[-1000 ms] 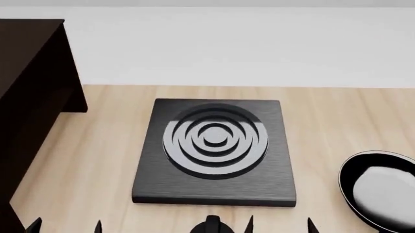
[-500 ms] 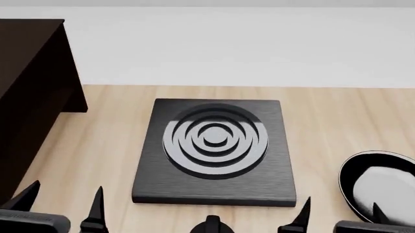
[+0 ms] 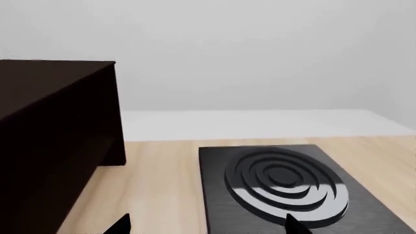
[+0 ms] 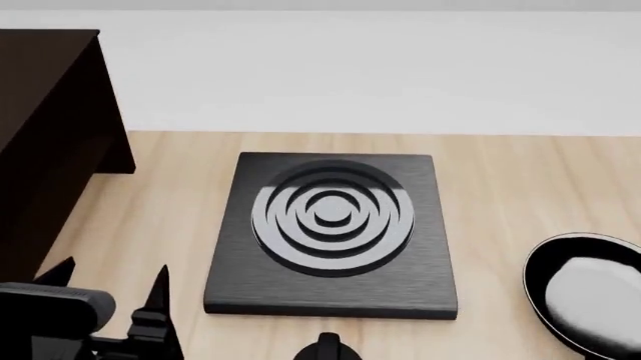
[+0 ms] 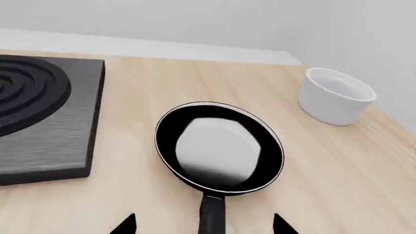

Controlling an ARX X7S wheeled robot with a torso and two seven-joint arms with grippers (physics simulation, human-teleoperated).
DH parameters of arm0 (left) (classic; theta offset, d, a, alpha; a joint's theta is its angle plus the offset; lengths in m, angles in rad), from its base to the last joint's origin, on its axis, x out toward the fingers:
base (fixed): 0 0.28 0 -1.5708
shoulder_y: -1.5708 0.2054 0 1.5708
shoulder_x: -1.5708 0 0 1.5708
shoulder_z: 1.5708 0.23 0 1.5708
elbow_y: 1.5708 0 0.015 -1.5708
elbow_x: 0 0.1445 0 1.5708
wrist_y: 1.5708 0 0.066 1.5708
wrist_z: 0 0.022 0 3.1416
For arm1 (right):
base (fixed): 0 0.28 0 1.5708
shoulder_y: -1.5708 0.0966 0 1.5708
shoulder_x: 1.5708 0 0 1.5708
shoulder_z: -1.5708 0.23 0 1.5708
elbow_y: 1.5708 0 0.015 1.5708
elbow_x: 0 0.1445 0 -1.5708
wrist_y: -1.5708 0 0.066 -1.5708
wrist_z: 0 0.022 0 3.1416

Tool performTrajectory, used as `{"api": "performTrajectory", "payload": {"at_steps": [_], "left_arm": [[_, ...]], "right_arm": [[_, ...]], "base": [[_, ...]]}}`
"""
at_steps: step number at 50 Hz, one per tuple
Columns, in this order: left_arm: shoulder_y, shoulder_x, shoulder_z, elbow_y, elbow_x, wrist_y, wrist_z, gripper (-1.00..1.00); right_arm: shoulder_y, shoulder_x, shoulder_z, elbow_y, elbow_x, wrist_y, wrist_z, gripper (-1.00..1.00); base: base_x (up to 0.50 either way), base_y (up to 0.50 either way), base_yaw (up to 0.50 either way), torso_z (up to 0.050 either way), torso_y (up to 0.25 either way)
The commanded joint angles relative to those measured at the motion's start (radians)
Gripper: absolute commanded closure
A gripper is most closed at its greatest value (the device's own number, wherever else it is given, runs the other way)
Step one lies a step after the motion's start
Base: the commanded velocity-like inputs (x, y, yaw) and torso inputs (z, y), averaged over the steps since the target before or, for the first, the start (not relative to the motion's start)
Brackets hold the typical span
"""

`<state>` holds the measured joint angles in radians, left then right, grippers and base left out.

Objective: Put the frying pan on the cabinet shelf.

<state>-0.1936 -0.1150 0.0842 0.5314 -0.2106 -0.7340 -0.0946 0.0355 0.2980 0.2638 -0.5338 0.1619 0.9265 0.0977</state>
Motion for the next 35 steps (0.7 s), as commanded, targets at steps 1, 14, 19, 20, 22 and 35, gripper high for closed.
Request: {"api": "performTrajectory", "payload": {"at_steps": [1,14,19,20,22,35], "left_arm": [[-0.006,-0.012,0.0,-0.01,-0.025,-0.008,0.02,-1.0],[0.001,-0.005,-0.015,0.006,-0.078,-0.027,0.021,-1.0],[0.004,-0.012,-0.017,-0.002,-0.078,-0.016,0.016,-1.0],[0.004,-0.014,-0.014,-0.004,-0.077,-0.014,0.015,-1.0],[0.006,-0.016,-0.007,-0.009,-0.073,-0.01,0.014,-1.0],[0.013,-0.028,-0.008,-0.013,-0.082,0.003,0.003,-1.0]], "right_arm": [[-0.026,-0.004,0.041,0.113,-0.003,-0.031,-0.013,-1.0],[0.041,0.013,0.014,0.285,-0.011,-0.094,-0.026,-1.0],[0.066,0.005,0.012,0.366,-0.008,-0.143,-0.033,-1.0],[0.07,0.004,0.009,0.388,-0.009,-0.16,-0.035,-1.0],[0.087,-0.005,0.011,0.443,-0.002,-0.181,-0.041,-1.0],[0.145,-0.017,0.0,0.583,0.006,-0.21,-0.045,-1.0]], "base": [[0.0,0.0,0.0,0.0,0.0],[0.0,0.0,0.0,0.0,0.0],[0.0,0.0,0.0,0.0,0.0],[0.0,0.0,0.0,0.0,0.0],[0.0,0.0,0.0,0.0,0.0],[0.0,0.0,0.0,0.0,0.0]]}}
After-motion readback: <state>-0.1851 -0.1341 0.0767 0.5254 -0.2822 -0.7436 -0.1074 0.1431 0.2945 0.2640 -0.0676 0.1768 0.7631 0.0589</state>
